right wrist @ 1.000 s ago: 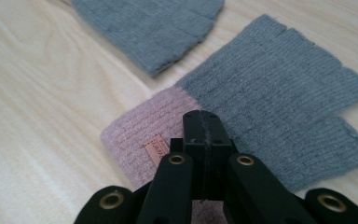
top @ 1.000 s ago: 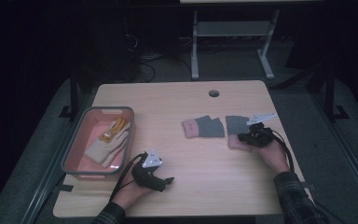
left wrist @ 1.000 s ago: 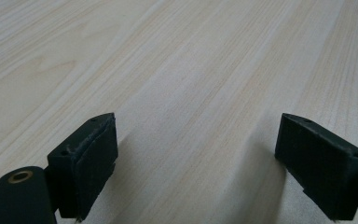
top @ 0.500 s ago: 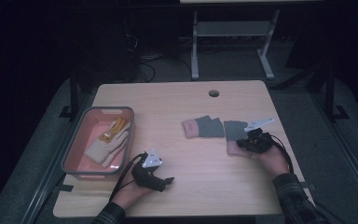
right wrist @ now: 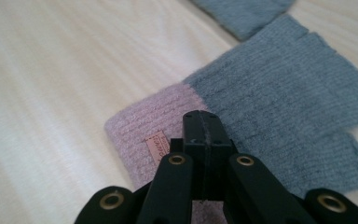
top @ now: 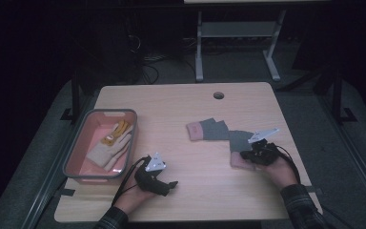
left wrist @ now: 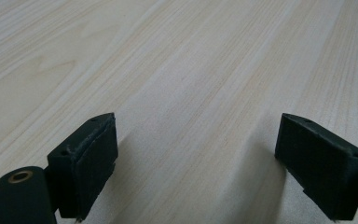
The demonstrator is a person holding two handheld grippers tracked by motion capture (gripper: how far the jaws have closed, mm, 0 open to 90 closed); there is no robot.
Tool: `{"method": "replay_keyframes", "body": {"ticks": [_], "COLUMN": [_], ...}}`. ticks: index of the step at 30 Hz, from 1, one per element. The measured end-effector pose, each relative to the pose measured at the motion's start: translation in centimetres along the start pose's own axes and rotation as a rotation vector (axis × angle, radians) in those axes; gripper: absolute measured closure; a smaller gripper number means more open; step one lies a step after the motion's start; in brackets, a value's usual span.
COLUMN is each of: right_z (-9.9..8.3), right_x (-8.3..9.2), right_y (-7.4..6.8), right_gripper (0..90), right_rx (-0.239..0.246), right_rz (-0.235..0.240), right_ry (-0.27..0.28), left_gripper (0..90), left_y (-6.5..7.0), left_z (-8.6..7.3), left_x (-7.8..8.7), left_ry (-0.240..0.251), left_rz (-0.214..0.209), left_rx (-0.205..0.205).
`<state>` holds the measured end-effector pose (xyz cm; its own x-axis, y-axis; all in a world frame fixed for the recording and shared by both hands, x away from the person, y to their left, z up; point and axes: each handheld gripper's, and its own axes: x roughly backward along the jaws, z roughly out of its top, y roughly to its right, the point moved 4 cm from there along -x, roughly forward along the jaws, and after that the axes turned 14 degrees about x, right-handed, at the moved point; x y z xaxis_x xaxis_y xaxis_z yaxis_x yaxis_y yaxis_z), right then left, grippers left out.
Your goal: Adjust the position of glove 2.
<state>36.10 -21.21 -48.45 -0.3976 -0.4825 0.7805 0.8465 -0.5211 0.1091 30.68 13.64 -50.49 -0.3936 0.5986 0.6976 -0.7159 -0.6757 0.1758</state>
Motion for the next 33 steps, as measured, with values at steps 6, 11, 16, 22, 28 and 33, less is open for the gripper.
{"method": "replay_keyframes", "body": {"ticks": [6, 11, 16, 22, 28, 33], "right_z": [-0.2, -0.1, 0.2, 0.8, 1.2, 1.6], "right_x": [0.4, 0.5, 0.5, 0.4, 0.3, 0.2], "right_y": [-1.1, -2.3, -3.8, -5.7, -7.1, -8.0], "right_gripper": [90.0, 90.0, 90.0, 90.0, 90.0, 90.0], "right_rx": [0.017, 0.039, 0.077, 0.108, 0.130, 0.155], "right_rz": [0.023, 0.052, 0.086, 0.134, 0.177, 0.202], "right_ry": [-0.001, 0.004, 0.005, 0.005, 0.014, 0.019], "left_gripper": [12.2, 12.2, 12.2, 12.2, 12.2, 12.2], "left_y": [0.0, 0.0, 0.0, 0.0, 0.0, 0.0], "left_z": [0.0, 0.0, 0.0, 0.0, 0.0, 0.0], "left_x": [0.0, 0.0, 0.0, 0.0, 0.0, 0.0], "left_ry": [-0.001, -0.003, 0.000, 0.001, 0.002, 0.003], "left_rz": [0.000, 0.001, 0.000, 0.000, 0.000, 0.001], "left_rx": [0.000, 0.000, 0.000, 0.001, 0.000, 0.002]}}
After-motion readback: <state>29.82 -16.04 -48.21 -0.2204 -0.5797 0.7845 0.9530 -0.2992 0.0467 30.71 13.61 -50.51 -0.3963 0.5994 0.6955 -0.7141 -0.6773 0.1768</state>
